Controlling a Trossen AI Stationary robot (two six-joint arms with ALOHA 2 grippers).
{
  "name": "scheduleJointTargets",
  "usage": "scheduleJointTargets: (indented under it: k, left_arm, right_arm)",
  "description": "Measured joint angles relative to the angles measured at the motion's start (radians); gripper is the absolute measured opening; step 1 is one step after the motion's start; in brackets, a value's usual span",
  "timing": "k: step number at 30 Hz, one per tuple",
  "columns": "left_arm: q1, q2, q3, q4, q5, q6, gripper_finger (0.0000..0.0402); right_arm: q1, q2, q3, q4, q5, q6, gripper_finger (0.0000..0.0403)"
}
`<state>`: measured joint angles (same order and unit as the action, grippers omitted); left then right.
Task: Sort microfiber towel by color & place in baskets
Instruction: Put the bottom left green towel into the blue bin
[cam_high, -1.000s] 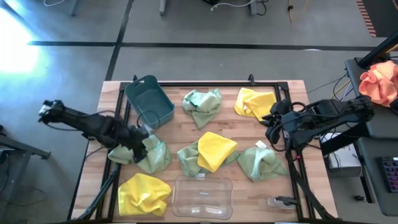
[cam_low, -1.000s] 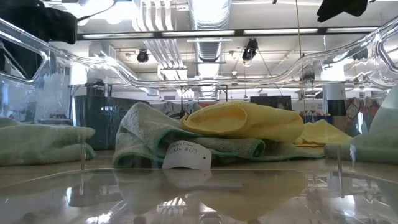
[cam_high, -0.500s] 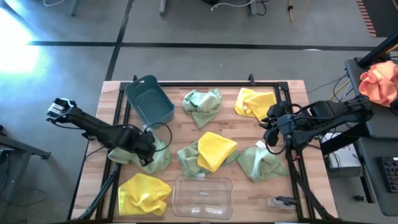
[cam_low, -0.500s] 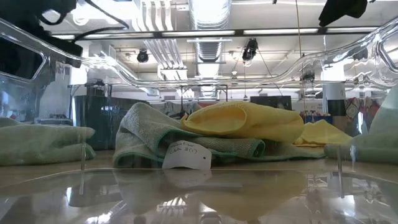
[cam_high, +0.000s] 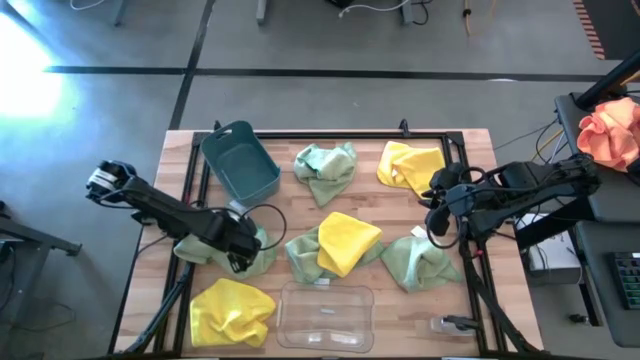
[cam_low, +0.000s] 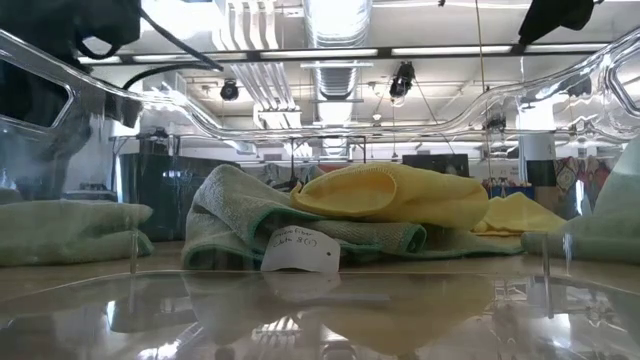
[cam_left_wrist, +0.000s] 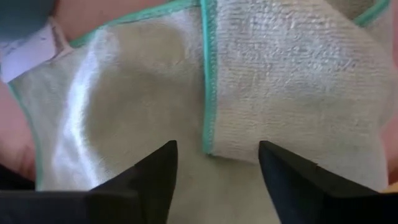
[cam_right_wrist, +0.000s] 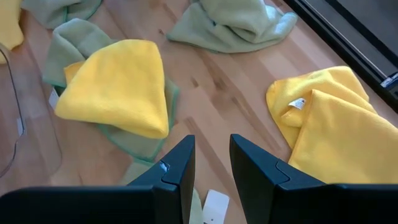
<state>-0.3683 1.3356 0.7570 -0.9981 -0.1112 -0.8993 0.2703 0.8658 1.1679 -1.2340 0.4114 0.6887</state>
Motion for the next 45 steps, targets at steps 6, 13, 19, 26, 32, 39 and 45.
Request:
scheduleJointTargets:
  k: [6, 13, 19, 26, 32, 39, 45]
  left_arm:
    - [0.0, 0.041, 0.0, 0.085, 0.022, 0.0, 0.0261]
    - [0.0, 0.118, 0.0, 0.136, 0.025, 0.0, 0.0296]
    - [0.003, 0.184, 0.002, 0.141, 0.053, 0.004, 0.0308]
    - [0.003, 0.241, 0.007, 0.145, 0.058, -0.014, 0.03]
    - [0.003, 0.246, 0.006, 0.157, 0.062, -0.038, 0.025]
    - [0.003, 0.226, 0.002, 0.169, 0.056, -0.057, 0.0168]
    - [0.003, 0.201, -0.002, 0.189, 0.052, -0.09, 0.0105]
  right_arm:
    - [0.0, 0.0, 0.0, -0.022, 0.0, -0.009, 0.0093]
    - [0.0, -0.001, 0.0, -0.062, 0.0, -0.009, 0.0093]
    - [0.0, -0.001, 0.0, -0.082, 0.0, -0.012, 0.0093]
    - [0.0, -0.001, 0.0, -0.098, 0.0, -0.011, 0.0093]
    - [0.0, -0.001, 0.0, -0.097, 0.0, -0.009, 0.0093]
    - [0.0, -0.001, 0.0, -0.097, 0.001, -0.009, 0.0093]
    - [0.0, -0.001, 0.0, -0.097, 0.008, -0.009, 0.0093]
